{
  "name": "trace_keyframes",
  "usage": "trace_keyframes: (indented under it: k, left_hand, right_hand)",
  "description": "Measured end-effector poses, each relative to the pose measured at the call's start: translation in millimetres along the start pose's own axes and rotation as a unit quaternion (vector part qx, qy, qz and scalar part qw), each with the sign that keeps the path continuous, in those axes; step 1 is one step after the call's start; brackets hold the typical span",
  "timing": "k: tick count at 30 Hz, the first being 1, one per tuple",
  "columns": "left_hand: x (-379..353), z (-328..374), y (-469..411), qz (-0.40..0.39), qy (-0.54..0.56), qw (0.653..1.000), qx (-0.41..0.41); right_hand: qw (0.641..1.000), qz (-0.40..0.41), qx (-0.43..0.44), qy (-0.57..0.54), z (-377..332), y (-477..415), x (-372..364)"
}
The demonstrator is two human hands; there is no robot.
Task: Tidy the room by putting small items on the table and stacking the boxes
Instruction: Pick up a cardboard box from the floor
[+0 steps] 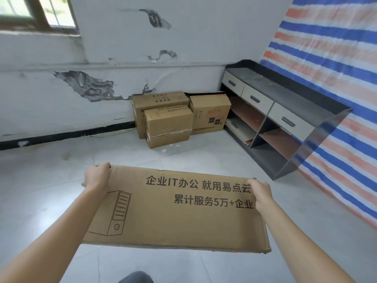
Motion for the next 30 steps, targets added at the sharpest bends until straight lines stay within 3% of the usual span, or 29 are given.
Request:
trace_keyframes:
  k: [5, 13, 20, 26, 30]
  left_hand:
    - [-31, 14, -36, 0.051, -0.004, 0.998, 0.025]
    - [-109, 92, -155, 0.011, -0.032, 0.997, 0.069]
    - [-208, 173, -231, -0.043, -0.020, 0.997, 0.057]
    - [-283, 210, -256, -0.025, 0.005, 0.999, 0.036]
    - [-341, 248, -287, -0.030, 0.010, 0.999, 0.043]
  right_hand:
    - [0.999, -0.030, 0.004, 0.015, -36, -63, -49]
    - [0.998, -0.056, 0.005, 0.030, -119, -164, -137]
    - [0.999, 0.014, -0.004, 0.039, -182, -256, -160]
    - [0.997, 0.068, -0.033, -0.001, -198, -319, -159]
    - [0.998, 0.061, -0.030, -0.016, -225, -389, -173]
Point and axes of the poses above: each hand's wrist, its own y-axis away from the middle knuckle, its own x-axis out of the back of the hand, z = x × y, the point moved 3 cm from there along -y, towards the middle knuckle, and after that the axes turned 1 degree about -y, right-handed, at the moved point
